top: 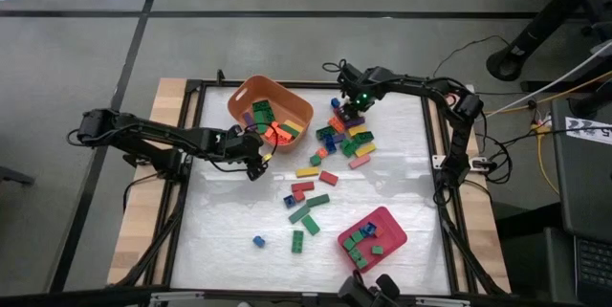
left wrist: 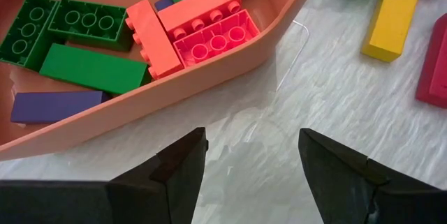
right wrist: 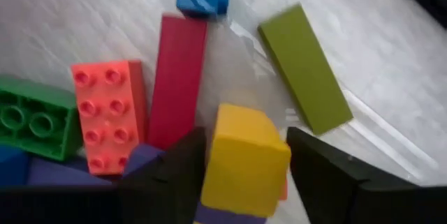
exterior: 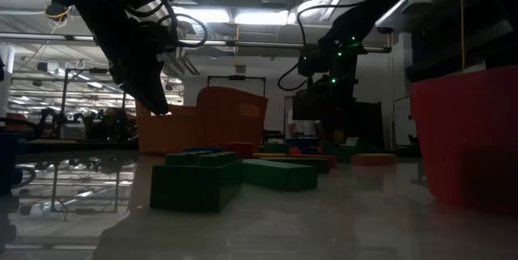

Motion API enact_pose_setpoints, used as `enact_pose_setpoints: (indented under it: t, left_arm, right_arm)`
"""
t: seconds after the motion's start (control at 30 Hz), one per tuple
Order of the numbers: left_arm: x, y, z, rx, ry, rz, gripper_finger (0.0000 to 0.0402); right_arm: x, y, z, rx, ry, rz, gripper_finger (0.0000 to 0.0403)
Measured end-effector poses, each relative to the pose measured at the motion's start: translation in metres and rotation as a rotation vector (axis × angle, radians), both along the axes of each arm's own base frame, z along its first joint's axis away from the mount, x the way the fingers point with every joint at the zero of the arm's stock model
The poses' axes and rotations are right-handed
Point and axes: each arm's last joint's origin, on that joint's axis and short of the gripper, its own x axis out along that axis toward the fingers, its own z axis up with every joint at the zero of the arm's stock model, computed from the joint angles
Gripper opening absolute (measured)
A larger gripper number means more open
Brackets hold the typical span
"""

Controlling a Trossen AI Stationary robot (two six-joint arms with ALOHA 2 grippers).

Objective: Sort blocks by size
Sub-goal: Put the large yellow block into the orange bin

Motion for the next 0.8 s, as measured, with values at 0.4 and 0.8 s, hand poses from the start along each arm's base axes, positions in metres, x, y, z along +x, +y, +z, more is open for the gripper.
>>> enact_pose_setpoints:
  t: [0.4,0.8]
  left_arm:
    - [0.0,0.0,0.0,0.0,0.0,0.0,0.0217]
    - [0.0,0.0,0.0,0.0,0.0,0.0,0.0217]
  right_arm:
    - [0.004,-0.003,0.015,-0.011,-0.013,0.006,0.0132]
    - [0.033,-0.013,0.122,-0.134,-0.26,0.072,0.0135]
